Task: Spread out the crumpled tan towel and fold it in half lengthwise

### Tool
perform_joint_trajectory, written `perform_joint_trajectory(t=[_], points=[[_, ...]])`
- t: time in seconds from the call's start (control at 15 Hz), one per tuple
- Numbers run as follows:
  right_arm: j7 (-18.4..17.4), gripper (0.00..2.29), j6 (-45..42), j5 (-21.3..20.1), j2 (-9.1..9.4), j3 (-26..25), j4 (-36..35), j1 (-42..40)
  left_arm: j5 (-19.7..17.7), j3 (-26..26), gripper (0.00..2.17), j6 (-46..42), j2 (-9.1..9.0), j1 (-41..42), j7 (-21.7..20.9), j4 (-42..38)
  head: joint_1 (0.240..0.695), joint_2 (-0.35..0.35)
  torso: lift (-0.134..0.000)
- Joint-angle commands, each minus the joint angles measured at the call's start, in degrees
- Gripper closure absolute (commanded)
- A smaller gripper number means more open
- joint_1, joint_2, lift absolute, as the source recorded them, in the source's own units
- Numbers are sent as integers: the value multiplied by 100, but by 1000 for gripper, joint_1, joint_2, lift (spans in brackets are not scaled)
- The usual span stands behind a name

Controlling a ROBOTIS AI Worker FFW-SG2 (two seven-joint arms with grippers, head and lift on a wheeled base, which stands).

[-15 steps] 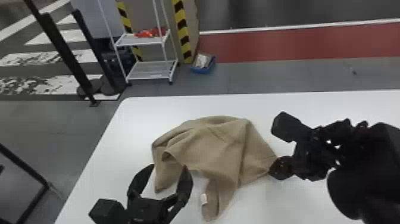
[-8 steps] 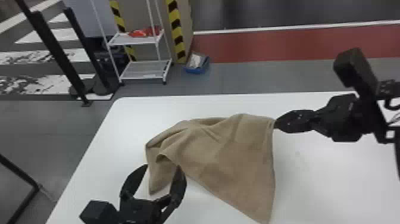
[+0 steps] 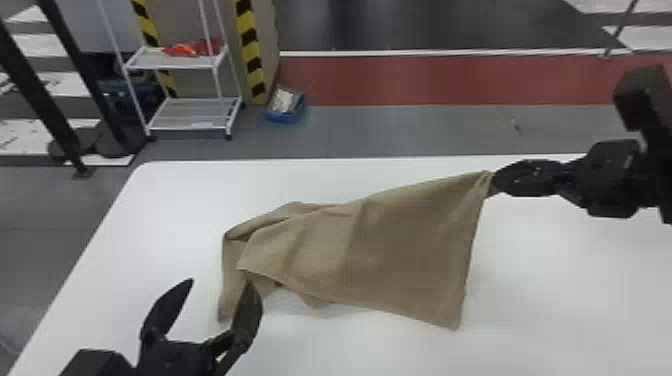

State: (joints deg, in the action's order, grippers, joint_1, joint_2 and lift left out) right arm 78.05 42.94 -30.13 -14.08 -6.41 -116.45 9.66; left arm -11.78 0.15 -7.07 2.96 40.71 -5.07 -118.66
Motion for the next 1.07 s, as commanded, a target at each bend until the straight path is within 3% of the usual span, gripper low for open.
perform_joint_trajectory(t=[0.0,0.13,0.27,0.33,0.47,0.73,1.0], points=[[28,1295,-97,262,-131,-616,465,220,0,-15,73,18,3,-28,-2,0,695,0,-124],[28,1281,-572,-63,-218,-554,887,203,9,-50,76,35,3,-55,-2,0,695,-46,-124],[28,117,-1099,-687,-218,-317,1124,27,9,-59,76,35,3,-55,-11,-17,695,-91,-124],[28,-2,-1415,-845,-218,-317,1168,-52,9,-59,76,35,3,-55,-11,-17,695,-98,-124],[28,9,-1486,-933,-227,-352,1027,-167,9,-24,76,35,3,-37,-2,-17,695,-105,-124],[28,56,-1556,-1170,-245,-264,-27,-861,9,-15,76,35,-6,-37,-2,0,695,-103,-124],[28,218,-1714,-1909,-271,553,-265,-1511,9,-6,76,35,-6,-55,-2,44,695,-71,-124]])
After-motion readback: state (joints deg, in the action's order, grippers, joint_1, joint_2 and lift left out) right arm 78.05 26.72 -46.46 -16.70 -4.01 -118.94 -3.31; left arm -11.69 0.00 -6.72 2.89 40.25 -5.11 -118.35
